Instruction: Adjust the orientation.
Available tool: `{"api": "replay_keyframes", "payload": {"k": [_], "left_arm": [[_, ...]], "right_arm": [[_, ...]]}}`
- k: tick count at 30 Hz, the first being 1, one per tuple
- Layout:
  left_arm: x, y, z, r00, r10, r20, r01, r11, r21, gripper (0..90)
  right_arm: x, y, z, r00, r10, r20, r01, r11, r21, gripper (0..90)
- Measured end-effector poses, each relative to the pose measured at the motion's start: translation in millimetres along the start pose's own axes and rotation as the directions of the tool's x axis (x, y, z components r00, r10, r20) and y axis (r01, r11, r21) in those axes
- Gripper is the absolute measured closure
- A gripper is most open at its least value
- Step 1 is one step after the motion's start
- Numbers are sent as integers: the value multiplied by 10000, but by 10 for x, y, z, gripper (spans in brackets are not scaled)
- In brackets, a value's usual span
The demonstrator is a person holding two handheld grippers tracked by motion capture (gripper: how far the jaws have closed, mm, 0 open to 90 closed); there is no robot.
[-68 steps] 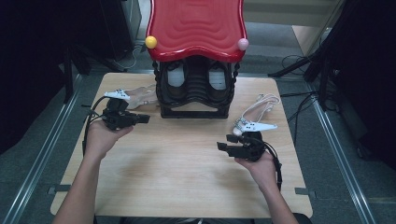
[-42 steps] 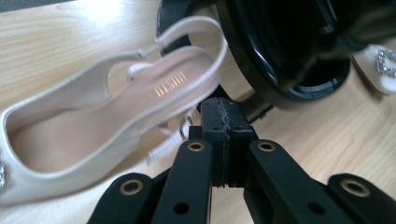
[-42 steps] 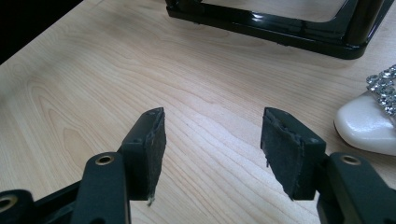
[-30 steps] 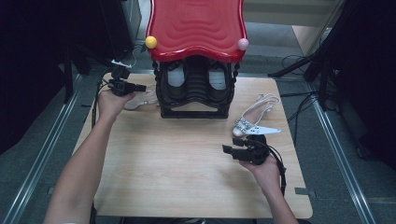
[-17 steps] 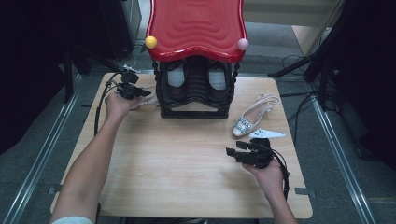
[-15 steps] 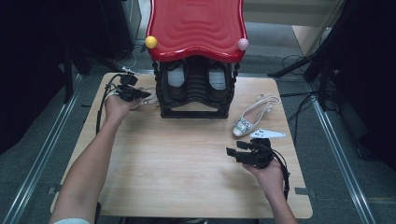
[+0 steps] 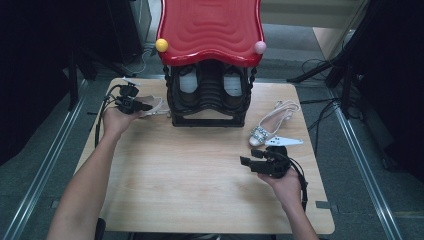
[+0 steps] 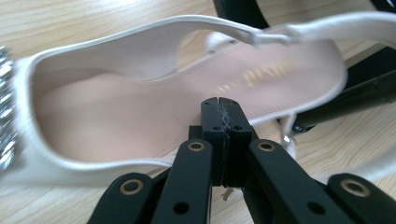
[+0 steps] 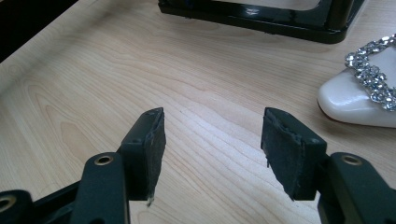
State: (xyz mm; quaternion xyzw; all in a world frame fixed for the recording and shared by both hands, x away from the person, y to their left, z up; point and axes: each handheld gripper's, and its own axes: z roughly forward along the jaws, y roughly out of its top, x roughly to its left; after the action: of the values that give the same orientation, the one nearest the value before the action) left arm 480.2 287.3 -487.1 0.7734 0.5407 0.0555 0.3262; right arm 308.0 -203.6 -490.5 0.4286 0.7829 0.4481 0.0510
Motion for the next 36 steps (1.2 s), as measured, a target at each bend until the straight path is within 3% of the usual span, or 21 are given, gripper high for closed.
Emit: {"api": "replay_keyframes", "payload": {"k": [4,6,14,17,19,23,27,30,36], "left_arm": [[30,-38,-33,9995,71,-293,-66,9998,180,900],[61,-68,-52,9995,-131,-283,136,9998,151,900],[96,-77,-95,9995,-155,-284,159,9998,139,900],[91,-63,-99,9991,-342,-234,342,9994,-4,900],[58,-48,-108,9989,-469,-69,468,9988,-153,900],[-59,-5,-121,9999,-123,-31,123,9998,-174,900],[-206,-1,-94,9989,-18,463,34,9994,-347,900],[-224,-25,-66,9994,67,341,-59,9997,-228,900],[-143,-127,-70,9996,-201,214,205,9996,-204,900]], "right_arm": [[1,19,20,10000,-18,-71,18,10000,19,409],[4,28,32,9999,-45,-90,46,10000,35,407],[14,41,57,9998,-105,-149,106,9999,46,405],[10,41,61,9998,-104,-140,105,9999,70,405],[11,42,64,9998,-103,-140,105,9999,102,405],[19,44,74,9998,-103,-149,105,9999,119,405],[21,44,80,9998,-140,-155,142,9998,128,405],[22,44,79,9998,-148,-149,150,9998,131,405],[20,44,76,9998,-123,-163,125,9999,105,404]]}}
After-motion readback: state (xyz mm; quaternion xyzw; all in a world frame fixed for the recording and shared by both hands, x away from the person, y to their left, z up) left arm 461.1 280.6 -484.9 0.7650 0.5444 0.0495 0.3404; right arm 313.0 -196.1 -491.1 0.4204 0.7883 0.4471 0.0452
